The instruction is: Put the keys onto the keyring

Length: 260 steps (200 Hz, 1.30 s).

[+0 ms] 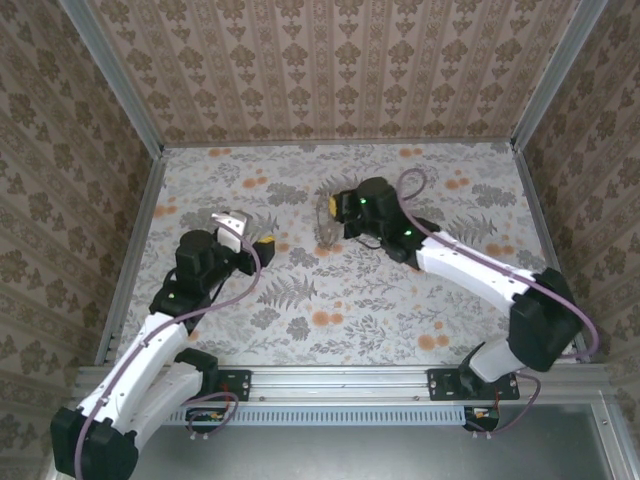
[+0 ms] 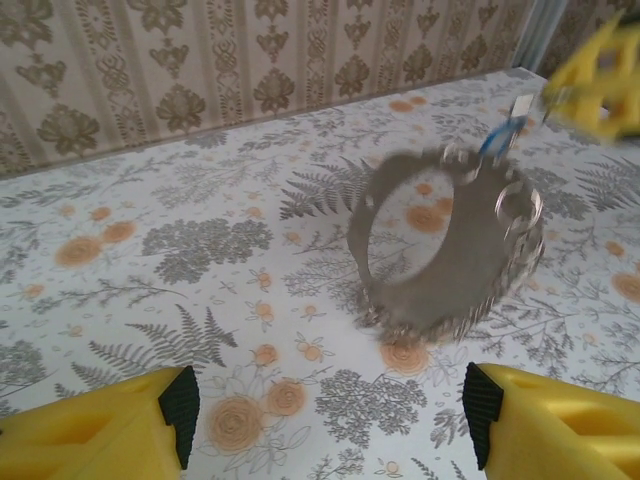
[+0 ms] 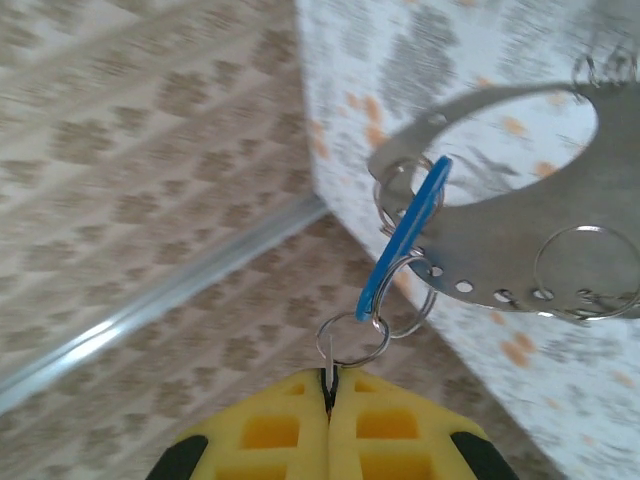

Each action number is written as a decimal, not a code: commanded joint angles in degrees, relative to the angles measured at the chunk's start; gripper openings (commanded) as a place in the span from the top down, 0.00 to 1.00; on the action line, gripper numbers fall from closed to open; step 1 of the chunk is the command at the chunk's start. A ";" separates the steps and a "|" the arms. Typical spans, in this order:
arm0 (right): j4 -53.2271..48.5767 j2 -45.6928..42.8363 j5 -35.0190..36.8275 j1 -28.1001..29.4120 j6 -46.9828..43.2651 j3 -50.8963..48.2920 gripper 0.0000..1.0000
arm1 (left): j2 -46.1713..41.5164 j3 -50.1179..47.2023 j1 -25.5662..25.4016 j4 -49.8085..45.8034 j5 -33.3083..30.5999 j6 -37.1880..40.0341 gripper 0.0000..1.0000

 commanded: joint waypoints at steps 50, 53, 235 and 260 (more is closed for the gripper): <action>7.64 10.65 -17.15 1.43 -11.04 6.53 1.00 | -4.60 0.66 4.89 -9.35 -1.43 -3.26 0.22; 7.32 10.48 -17.77 1.36 -11.44 6.23 1.00 | -4.64 0.58 4.96 -9.48 -1.36 -3.45 0.22; -14.11 0.04 -24.77 -13.24 -63.43 -22.24 0.71 | 5.02 -5.21 6.39 1.73 -12.80 -4.30 0.00; -19.57 -9.68 -17.02 -13.43 -69.54 -21.61 0.67 | 6.03 -4.24 6.42 1.79 -15.43 -0.65 0.00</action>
